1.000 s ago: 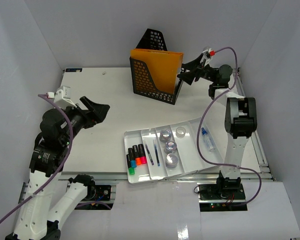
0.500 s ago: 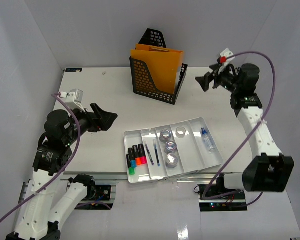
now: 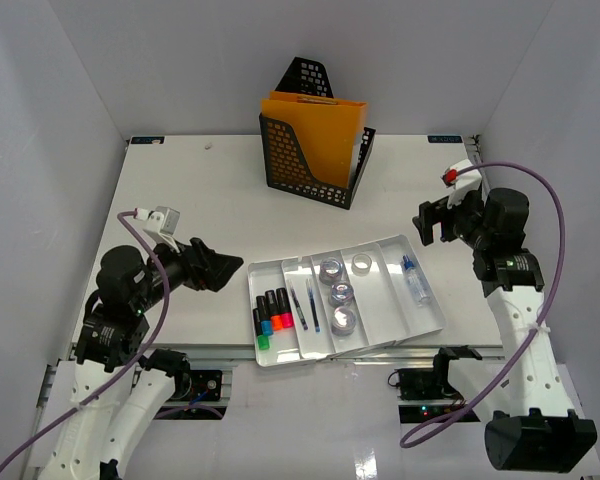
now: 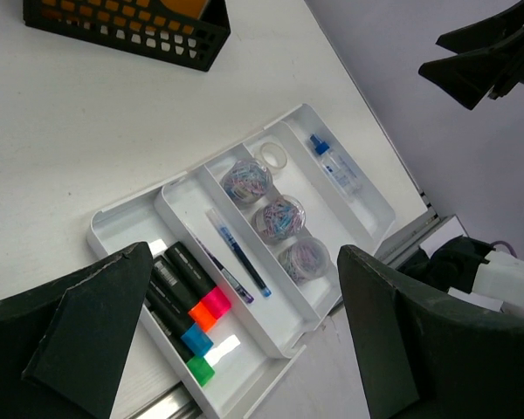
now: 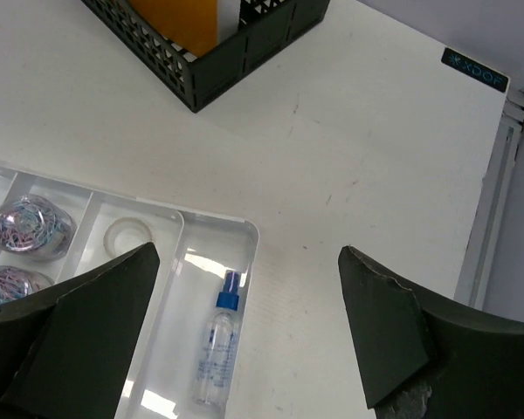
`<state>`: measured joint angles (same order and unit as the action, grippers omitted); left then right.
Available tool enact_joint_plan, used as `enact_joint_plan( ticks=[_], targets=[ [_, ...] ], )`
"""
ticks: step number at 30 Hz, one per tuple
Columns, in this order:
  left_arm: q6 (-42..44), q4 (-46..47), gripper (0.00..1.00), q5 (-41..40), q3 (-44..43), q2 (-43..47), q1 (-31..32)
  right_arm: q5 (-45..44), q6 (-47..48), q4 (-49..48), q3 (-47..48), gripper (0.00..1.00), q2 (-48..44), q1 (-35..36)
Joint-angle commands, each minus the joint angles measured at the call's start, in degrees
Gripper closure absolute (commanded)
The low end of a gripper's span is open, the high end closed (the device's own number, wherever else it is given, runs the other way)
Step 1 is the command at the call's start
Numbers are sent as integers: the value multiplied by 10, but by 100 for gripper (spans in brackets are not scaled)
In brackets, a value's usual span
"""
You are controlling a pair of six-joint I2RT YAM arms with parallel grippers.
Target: Organize the desk
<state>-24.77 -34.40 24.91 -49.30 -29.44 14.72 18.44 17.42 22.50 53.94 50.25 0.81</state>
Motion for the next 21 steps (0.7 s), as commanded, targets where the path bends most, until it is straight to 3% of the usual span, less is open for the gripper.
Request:
enact_joint_plan(
  ticks=[1,9,21],
  targets=[
    [21,28,2,38,26,23,-3,-78,-24,40,-17,10,-57,-2],
    [29,42,2,61,52,52,-3,-109,-54,77,-26,10,-120,-1],
    [21,43,2,64,56,71,-2,-153,-40,90,-16,10,-123,-1]
  ],
)
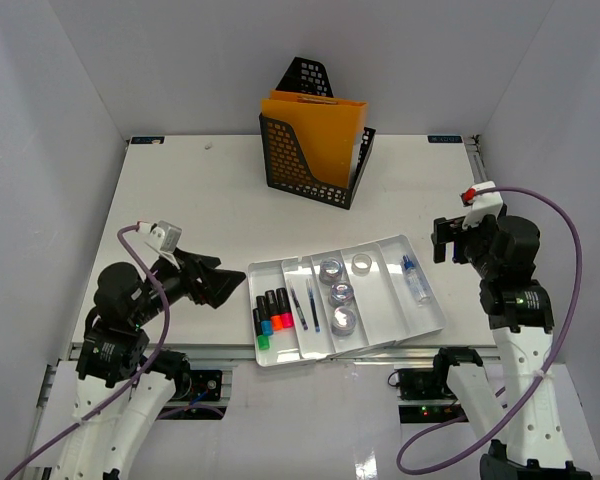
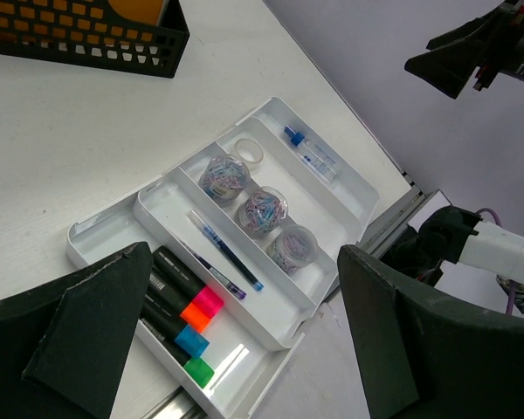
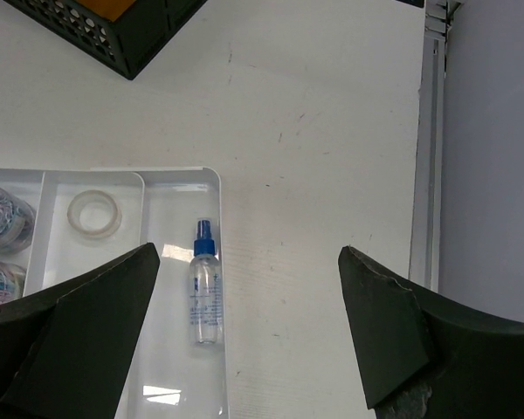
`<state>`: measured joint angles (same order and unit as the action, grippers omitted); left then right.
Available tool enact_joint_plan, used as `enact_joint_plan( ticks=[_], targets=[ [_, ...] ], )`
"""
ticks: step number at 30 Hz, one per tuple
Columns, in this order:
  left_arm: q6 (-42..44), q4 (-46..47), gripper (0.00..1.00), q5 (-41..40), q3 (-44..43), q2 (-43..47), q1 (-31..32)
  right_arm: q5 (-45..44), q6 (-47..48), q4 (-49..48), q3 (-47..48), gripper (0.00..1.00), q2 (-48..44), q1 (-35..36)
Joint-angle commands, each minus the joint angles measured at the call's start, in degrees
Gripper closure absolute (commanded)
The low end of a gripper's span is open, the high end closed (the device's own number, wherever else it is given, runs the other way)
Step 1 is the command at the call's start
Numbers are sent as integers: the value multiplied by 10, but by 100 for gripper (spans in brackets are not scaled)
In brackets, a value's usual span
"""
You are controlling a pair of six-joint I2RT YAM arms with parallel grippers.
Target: Organize the desk
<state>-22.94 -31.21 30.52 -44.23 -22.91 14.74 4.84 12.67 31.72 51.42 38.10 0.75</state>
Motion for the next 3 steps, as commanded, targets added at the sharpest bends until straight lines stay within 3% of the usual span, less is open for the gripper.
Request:
enact_joint_plan(
  ticks=[1,3],
  targets=[
    [2,14,2,7,5,6,-2,-19,11,-3,9,10,0,-1],
    [0,17,2,5,6,8,-2,-19,19,-8,5,10,-1,-1]
  ],
)
